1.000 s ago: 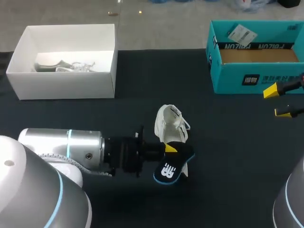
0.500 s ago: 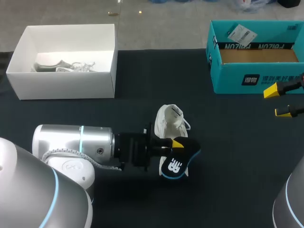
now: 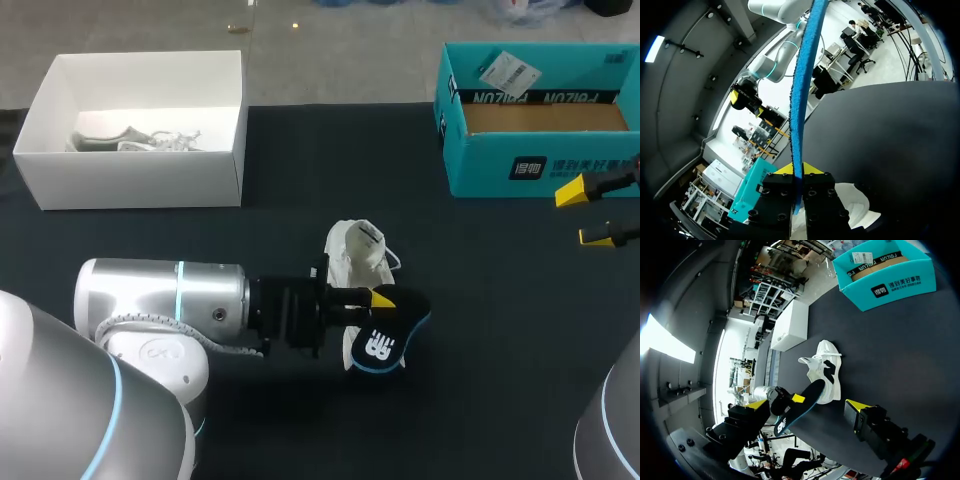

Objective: Take the shoe out of the shoebox, open the shoe tongue, remove and reinsert the insole, then place the shoe into the shoebox

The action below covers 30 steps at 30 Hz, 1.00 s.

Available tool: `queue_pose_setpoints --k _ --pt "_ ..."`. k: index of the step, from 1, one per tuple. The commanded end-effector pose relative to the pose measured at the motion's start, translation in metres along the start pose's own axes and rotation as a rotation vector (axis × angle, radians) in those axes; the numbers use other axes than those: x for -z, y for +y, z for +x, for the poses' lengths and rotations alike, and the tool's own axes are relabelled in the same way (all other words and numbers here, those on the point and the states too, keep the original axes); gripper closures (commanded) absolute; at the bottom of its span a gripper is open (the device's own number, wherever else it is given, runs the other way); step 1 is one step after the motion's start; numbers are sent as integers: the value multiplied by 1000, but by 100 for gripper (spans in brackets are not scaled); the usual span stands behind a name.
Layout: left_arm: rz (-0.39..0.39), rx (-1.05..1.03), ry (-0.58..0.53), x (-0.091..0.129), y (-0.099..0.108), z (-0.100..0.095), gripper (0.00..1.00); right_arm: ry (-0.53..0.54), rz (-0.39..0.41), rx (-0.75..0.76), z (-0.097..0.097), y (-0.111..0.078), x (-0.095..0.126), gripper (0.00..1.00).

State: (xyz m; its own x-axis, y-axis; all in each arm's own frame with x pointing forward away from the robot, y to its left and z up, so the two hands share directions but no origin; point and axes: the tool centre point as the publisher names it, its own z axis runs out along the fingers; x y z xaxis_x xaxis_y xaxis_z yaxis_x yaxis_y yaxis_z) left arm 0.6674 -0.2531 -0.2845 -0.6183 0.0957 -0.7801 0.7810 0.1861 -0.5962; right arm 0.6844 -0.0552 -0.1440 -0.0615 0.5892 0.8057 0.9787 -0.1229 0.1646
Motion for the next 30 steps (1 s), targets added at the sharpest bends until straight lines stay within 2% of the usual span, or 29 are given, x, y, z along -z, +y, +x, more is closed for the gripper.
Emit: queue_pose_setpoints --k 1,5,12,16,20,25,30 --pt "-21 3 -6 4 -9 0 100 -2 -2 -1 0 -1 -1 0" --pt "-30 6 -14 4 -9 -2 100 -2 -2 -1 0 -1 -1 0" --pt "-46 56 -6 -2 9 3 100 -2 -2 -1 0 -1 -1 0" --pt "-47 59 -4 -1 7 4 100 -2 -2 -1 0 -1 -1 0" --pt "-53 63 -8 10 -2 2 100 -2 -2 -1 0 -1 -1 0" --pt "-74 64 -9 34 -17 -1 100 -2 -2 -1 0 -1 -1 0" --pt "-85 70 -23 55 -17 -3 100 -2 -2 -1 0 -1 -1 0"
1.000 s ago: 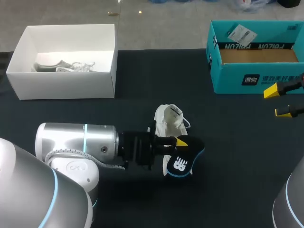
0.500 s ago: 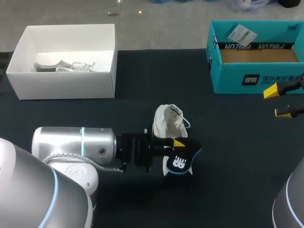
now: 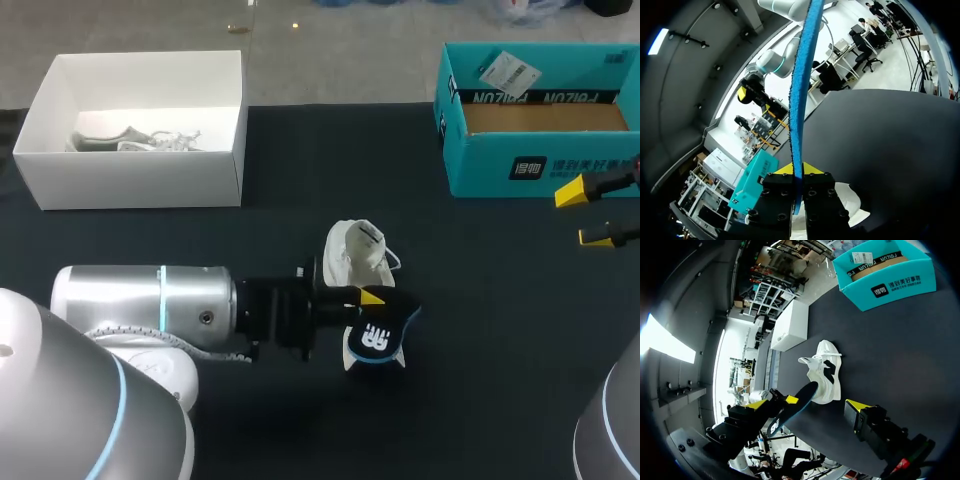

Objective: Take the shoe out of the shoebox, open the shoe tongue, remove and reinsert the insole, then place the shoe into the shoebox

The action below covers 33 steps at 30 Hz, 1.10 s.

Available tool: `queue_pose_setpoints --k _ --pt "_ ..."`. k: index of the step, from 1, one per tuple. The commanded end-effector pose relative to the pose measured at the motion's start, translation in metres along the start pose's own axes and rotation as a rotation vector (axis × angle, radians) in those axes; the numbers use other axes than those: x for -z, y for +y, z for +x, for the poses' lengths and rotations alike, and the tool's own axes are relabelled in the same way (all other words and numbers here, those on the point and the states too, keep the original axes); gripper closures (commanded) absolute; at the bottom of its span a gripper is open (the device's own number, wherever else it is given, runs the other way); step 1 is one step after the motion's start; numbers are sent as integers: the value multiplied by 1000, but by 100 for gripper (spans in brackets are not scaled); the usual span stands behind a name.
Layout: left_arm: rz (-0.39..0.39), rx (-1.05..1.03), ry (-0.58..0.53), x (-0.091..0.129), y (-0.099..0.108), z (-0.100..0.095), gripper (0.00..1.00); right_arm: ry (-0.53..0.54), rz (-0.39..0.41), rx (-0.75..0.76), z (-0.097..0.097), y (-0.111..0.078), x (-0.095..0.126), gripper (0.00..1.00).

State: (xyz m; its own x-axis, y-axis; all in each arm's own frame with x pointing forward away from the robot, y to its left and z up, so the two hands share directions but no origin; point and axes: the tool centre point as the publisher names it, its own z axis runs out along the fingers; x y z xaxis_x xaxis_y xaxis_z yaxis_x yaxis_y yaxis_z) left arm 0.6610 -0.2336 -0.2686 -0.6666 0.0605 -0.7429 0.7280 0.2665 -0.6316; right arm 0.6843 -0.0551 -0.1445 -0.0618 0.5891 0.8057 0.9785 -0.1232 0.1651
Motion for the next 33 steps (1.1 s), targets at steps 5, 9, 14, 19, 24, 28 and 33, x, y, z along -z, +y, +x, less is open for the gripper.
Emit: queue_pose_setpoints --k 5,9,14,19,24,28,33 --pt "-21 14 5 35 3 6 100 -2 -2 -1 0 -1 0 0" --pt "-42 31 29 34 12 12 100 -2 -2 -1 0 -1 0 0" --pt "-52 41 47 39 15 14 100 -2 -2 -1 0 -1 0 0" --pt "-75 42 63 43 24 14 100 -2 -2 -1 0 -1 0 0" --pt "-104 37 65 48 26 12 100 -2 -2 -1 0 -1 0 0" --pt "-82 17 46 48 16 6 100 -2 -2 -1 0 -1 0 0" --pt "-41 8 49 31 9 1 100 -2 -2 -1 0 -1 0 0"
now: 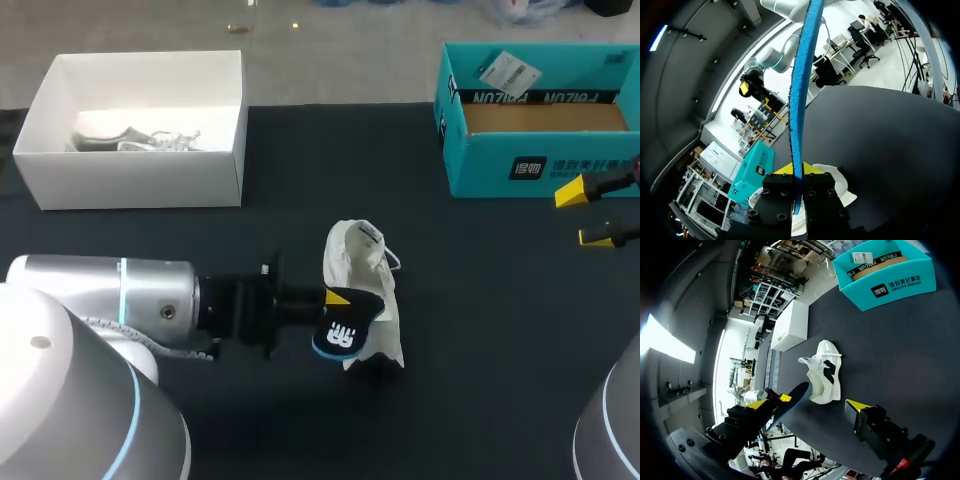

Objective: Take the shoe out of the shoebox, open the shoe tongue, remove and reinsert the insole, then place the shoe into the shoebox

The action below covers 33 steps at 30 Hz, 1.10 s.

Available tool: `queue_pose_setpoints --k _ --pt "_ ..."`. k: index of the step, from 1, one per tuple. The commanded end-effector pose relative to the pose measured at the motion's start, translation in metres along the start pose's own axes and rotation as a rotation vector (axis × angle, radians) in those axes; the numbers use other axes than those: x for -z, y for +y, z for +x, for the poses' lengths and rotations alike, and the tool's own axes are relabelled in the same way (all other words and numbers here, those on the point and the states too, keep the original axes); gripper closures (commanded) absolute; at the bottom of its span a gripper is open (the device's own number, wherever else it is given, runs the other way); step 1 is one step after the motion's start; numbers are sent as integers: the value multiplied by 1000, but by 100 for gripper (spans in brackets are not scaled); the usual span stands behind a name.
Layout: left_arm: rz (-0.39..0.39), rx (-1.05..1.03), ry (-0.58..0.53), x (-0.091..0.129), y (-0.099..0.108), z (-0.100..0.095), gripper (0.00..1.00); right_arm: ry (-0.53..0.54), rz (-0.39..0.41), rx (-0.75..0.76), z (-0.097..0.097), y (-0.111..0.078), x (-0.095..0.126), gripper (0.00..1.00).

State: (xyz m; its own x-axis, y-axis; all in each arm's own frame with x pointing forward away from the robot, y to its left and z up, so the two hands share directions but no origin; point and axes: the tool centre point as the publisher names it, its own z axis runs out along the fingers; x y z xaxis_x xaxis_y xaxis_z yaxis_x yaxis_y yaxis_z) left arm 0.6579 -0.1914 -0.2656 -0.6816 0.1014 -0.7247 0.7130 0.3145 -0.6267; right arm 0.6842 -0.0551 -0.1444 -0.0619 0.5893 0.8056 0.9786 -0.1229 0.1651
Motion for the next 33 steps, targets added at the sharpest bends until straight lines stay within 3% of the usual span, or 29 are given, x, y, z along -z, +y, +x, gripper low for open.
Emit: queue_pose_setpoints --k 1,10,21,33 --pt "11 -2 5 -15 3 -2 100 -2 -2 -1 0 -1 0 0" --pt "10 44 48 -30 17 13 100 -2 -2 -1 0 -1 0 0" --pt "-50 49 34 -9 23 11 100 -2 -2 -1 0 -1 0 0" --pt "-47 11 -9 -5 -8 -4 100 -2 -2 -1 0 -1 0 0"
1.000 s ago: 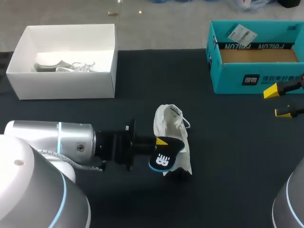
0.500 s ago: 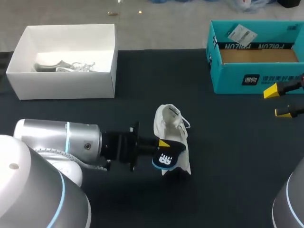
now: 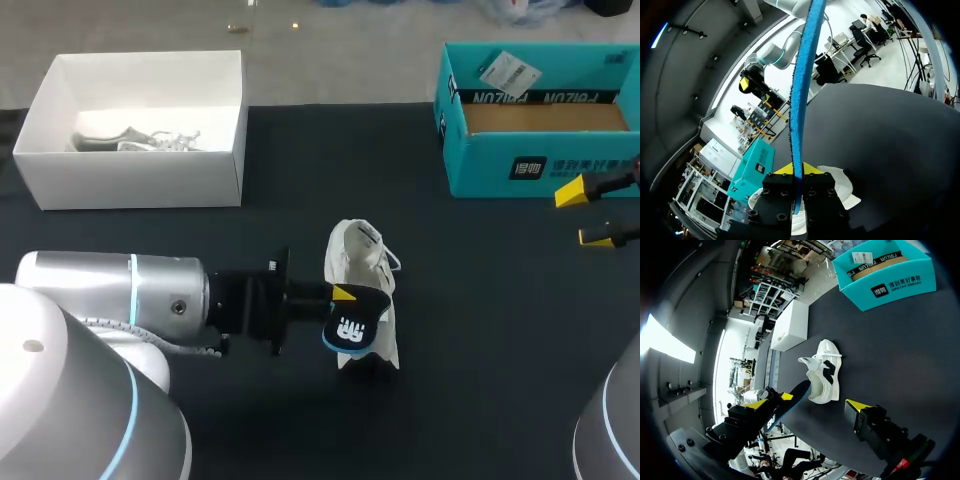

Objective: Take the shoe out of the shoebox, open the shoe tongue, remove and reinsert the insole, then place the shoe into the shoebox

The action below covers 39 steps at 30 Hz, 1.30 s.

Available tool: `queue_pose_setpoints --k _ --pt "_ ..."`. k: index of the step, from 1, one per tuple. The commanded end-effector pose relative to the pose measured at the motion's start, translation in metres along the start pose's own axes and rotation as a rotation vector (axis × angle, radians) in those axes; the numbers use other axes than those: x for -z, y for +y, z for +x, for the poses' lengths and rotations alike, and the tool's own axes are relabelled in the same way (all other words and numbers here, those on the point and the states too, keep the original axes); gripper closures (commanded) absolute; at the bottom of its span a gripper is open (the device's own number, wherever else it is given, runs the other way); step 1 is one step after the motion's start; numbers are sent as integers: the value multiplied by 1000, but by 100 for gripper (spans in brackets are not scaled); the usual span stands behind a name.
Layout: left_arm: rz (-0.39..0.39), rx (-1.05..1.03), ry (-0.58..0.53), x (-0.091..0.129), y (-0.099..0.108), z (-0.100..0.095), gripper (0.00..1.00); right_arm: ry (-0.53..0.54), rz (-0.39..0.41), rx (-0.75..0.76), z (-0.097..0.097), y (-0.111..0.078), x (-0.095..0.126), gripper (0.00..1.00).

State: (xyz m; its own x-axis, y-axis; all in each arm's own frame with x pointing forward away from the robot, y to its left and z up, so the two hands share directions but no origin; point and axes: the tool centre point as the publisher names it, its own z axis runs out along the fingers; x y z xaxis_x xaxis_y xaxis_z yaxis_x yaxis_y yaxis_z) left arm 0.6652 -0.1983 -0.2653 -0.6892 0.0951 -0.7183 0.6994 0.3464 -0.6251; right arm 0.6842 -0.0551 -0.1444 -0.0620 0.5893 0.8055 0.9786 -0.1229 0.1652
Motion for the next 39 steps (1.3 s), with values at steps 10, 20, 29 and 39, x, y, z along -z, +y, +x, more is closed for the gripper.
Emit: queue_pose_setpoints --k 10,20,29,39 --pt "-43 39 -4 0 11 11 100 -2 -2 -1 0 -1 0 0" --pt "-72 50 18 4 13 9 100 -2 -2 -1 0 -1 0 0" --pt "-24 -7 25 -4 -19 -8 100 -2 -2 -1 0 -1 0 0" --pt "85 -13 -36 -32 3 -4 100 -2 -2 -1 0 -1 0 0"
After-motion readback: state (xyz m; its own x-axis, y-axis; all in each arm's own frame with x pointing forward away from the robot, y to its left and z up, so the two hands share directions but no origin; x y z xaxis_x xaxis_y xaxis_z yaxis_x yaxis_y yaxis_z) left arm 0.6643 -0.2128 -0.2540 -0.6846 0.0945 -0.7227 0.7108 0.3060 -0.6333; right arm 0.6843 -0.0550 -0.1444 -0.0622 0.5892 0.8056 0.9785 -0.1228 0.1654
